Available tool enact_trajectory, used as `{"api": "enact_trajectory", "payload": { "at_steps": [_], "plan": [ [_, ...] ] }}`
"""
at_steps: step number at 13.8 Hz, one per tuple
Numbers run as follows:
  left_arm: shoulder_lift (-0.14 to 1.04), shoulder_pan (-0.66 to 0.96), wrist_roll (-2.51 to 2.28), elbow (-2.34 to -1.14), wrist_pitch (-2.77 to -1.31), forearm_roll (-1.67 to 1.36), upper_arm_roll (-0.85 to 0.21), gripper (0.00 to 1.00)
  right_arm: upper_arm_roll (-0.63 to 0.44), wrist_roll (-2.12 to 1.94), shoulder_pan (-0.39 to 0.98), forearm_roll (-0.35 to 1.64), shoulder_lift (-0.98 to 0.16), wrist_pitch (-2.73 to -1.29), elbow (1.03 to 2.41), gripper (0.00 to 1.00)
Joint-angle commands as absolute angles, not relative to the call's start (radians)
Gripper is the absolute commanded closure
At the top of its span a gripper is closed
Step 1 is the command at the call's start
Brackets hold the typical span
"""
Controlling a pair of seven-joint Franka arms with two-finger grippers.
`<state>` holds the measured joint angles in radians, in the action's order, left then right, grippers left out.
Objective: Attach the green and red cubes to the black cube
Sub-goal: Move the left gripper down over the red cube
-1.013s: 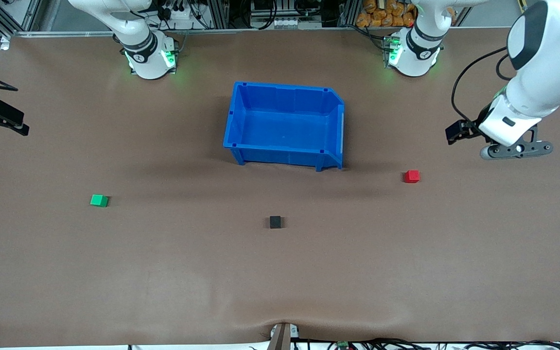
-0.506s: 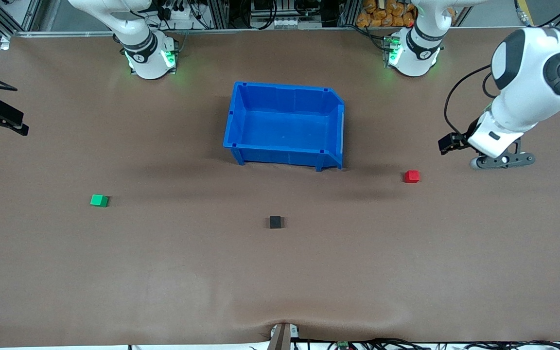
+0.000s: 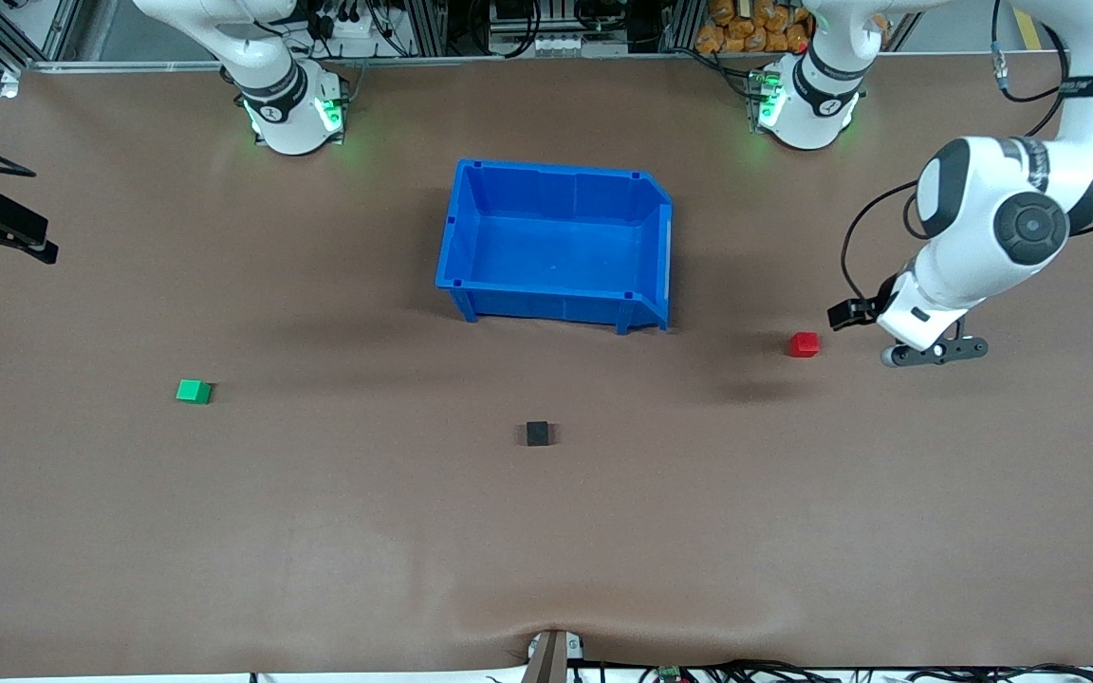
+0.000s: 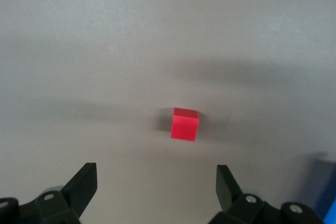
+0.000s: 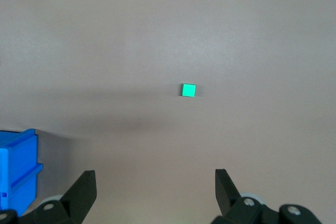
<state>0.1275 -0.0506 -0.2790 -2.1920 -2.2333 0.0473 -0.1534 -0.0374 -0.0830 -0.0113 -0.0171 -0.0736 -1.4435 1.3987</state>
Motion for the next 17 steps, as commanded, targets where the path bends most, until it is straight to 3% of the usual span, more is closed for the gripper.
{"api": "enact_trajectory", "payload": {
  "at_steps": [1, 4, 16, 17],
  "plan": [
    [0.170, -0.054, -0.322, -2.249, -2.356, 0.061, -0.161, 0.00, -0.032, -0.072, -0.018, -0.008, -0.061, -1.434, 1.407, 0.00],
    [0.224, -0.052, -0.322, -2.304, -2.496, 0.061, -0.161, 0.00, -0.031, -0.072, -0.011, -0.006, -0.061, -1.437, 1.405, 0.00],
    [0.353, -0.035, -0.334, -2.310, -2.592, 0.130, -0.161, 0.00, -0.031, -0.071, -0.015, 0.025, -0.074, -1.443, 1.404, 0.00],
    [0.353, -0.037, -0.334, -2.312, -2.592, 0.130, -0.161, 0.05, -0.031, -0.071, -0.018, 0.025, -0.074, -1.443, 1.404, 0.00]
  ]
}}
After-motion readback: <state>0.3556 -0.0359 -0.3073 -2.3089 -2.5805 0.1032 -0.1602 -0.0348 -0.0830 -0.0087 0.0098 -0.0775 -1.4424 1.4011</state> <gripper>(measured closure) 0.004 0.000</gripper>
